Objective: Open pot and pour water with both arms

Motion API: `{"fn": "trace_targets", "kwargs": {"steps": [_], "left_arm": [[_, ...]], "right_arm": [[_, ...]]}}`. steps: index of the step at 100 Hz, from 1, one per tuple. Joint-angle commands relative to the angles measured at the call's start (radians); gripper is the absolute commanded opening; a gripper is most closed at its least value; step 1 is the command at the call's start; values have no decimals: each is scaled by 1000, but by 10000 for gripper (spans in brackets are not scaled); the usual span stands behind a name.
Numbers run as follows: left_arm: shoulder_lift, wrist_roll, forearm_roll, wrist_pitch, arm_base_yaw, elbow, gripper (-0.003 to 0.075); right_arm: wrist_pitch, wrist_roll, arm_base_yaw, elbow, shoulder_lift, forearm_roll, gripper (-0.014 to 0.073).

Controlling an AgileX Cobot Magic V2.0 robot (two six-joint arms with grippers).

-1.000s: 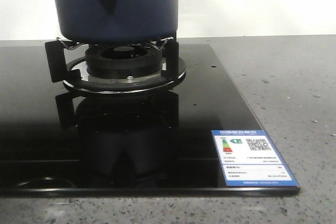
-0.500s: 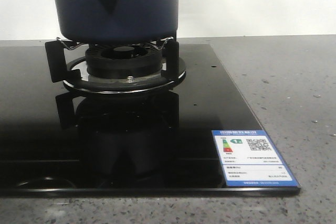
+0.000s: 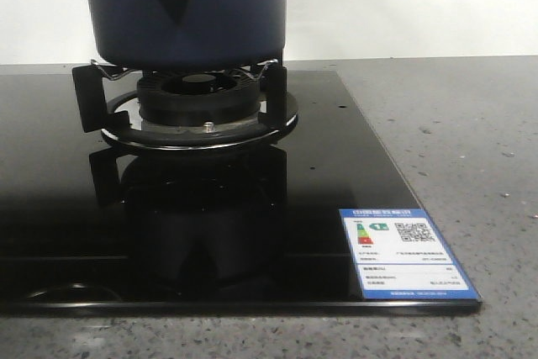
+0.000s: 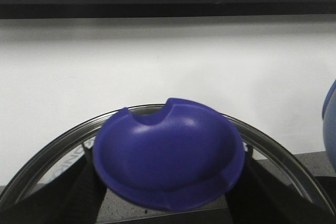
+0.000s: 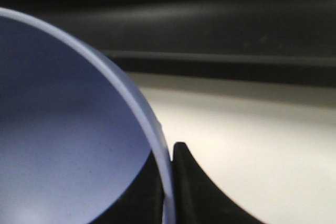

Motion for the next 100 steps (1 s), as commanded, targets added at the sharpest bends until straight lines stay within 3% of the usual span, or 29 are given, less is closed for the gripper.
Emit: {"fn": "trace_targets", "kwargs": {"steps": [1, 52, 100], "left_arm": [[-26, -8, -21, -91, 2, -36, 368], [-26, -8, -21, -91, 2, -36, 368], [-26, -8, -21, -91, 2, -36, 368]], "right_arm": [[-148, 8, 4, -25, -57, -22, -43], [-267, 60, 4, -25, -57, -99, -43], [-273, 60, 4, -25, -57, -107, -43]]}}
